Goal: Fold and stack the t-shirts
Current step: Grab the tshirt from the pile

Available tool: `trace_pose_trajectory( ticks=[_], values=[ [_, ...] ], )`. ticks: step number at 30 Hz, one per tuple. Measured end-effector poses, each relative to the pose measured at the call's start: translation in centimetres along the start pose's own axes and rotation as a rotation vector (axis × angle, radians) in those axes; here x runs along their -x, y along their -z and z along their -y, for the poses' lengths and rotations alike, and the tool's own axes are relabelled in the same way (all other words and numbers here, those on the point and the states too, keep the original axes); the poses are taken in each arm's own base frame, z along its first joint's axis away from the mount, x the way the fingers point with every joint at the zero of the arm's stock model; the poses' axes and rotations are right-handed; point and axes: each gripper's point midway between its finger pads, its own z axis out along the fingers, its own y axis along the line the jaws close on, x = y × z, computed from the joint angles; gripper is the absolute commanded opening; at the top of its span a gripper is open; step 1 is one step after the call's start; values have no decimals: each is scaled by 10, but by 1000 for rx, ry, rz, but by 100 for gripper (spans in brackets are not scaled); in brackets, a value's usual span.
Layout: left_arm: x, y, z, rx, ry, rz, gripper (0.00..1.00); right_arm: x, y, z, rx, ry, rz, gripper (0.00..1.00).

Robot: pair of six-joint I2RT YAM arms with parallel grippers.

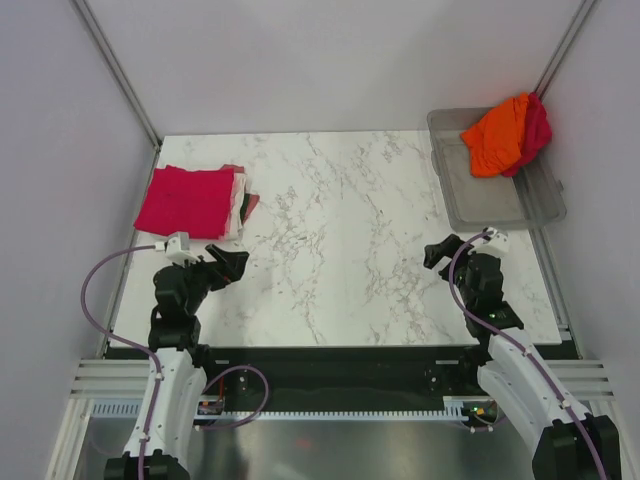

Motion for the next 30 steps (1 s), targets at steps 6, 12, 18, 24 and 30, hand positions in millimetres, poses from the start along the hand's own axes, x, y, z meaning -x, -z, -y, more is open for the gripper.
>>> trace_pose_trajectory(
  ticks=[6, 12, 18, 24, 30],
  values=[
    [-3, -1, -4, 21, 7, -11, 100, 5, 0, 8, -61, 10, -1, 89],
    [-2, 0, -4, 18, 5, -8, 100, 106, -20, -15, -238, -19, 47, 85],
    [-2, 0, -4, 17, 5, -6, 100, 217, -66, -14, -351, -113, 170, 86],
    [-2, -1, -4, 18, 6, -8, 98, 221, -129, 34, -547, -156, 132, 92],
    [-2, -1, -4, 19, 6, -8, 98, 223, -198, 86, -665, -193, 109, 95]
  ],
)
